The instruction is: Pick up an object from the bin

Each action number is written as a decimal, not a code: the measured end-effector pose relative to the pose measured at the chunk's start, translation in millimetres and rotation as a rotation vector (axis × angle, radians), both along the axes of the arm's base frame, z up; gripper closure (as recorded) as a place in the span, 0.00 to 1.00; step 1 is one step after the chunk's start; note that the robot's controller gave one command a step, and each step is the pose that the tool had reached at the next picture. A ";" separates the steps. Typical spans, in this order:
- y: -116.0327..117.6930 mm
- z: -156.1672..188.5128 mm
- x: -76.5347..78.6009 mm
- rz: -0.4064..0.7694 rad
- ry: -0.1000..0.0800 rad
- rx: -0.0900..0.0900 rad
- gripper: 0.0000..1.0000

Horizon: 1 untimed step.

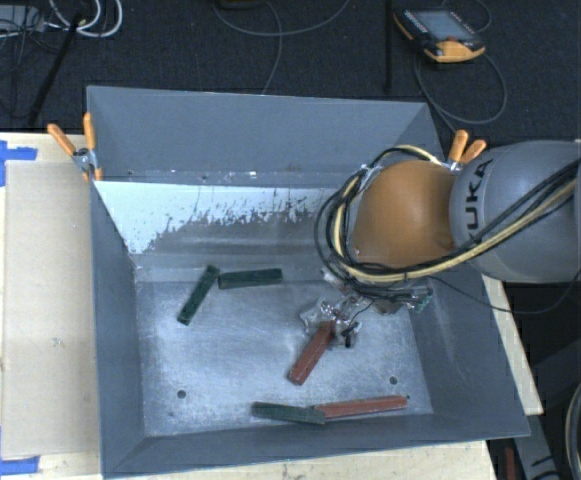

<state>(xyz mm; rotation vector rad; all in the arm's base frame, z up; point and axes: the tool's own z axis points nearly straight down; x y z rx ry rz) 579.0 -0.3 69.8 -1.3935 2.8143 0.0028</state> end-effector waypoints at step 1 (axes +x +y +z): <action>0.0 -0.3 -0.2 -0.001 0.001 0.000 0.00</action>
Offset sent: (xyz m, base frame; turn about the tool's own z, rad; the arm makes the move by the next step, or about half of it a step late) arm 0.0000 0.0000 0.0000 0.0000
